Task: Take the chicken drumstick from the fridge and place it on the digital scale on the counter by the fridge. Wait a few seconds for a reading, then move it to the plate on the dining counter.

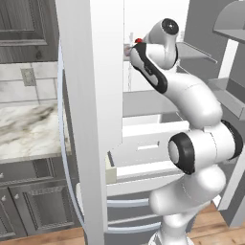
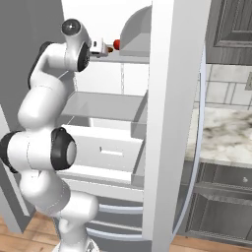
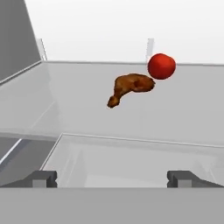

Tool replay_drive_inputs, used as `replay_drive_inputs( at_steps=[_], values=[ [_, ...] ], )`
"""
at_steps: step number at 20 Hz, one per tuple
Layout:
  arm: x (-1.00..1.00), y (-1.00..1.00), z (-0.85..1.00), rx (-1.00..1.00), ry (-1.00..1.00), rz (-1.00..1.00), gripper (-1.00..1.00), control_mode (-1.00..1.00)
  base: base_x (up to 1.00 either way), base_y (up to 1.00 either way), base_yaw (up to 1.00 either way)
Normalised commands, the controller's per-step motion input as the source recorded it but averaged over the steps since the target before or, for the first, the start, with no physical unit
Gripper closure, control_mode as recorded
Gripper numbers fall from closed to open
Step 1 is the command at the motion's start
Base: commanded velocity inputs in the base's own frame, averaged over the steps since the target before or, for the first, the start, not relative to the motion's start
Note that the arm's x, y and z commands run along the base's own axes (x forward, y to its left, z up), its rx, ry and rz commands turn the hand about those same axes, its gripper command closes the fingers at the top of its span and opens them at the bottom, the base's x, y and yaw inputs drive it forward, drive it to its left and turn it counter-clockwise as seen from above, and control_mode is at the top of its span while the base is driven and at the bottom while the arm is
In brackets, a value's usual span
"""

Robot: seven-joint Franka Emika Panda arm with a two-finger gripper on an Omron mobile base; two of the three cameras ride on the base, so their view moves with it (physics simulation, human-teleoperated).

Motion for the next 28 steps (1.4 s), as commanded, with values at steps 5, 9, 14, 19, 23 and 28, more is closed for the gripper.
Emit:
replay_drive_inputs(
  at_steps=[5,9,14,19,23,28],
  values=[
    [0.51,0.08,0.00,0.00,0.02,0.00,-1.00,-1.00,0.00,0.00,0.00],
    [0.54,0.10,0.00,0.00,0.09,0.00,-1.00,-1.00,0.00,0.00,0.00],
    [0.52,0.11,0.00,0.00,0.13,-0.06,-1.00,-1.00,0.00,0.00,0.00],
    [0.59,0.10,0.00,0.00,0.10,-0.09,-1.00,-1.00,0.00,0.00,0.00],
    [0.47,0.04,-0.09,0.00,0.00,-0.03,-1.00,-1.00,0.00,0.00,0.00],
    [0.39,0.01,-0.22,-0.01,0.00,0.00,-1.00,-1.00,0.00,0.00,0.00]
  ],
)
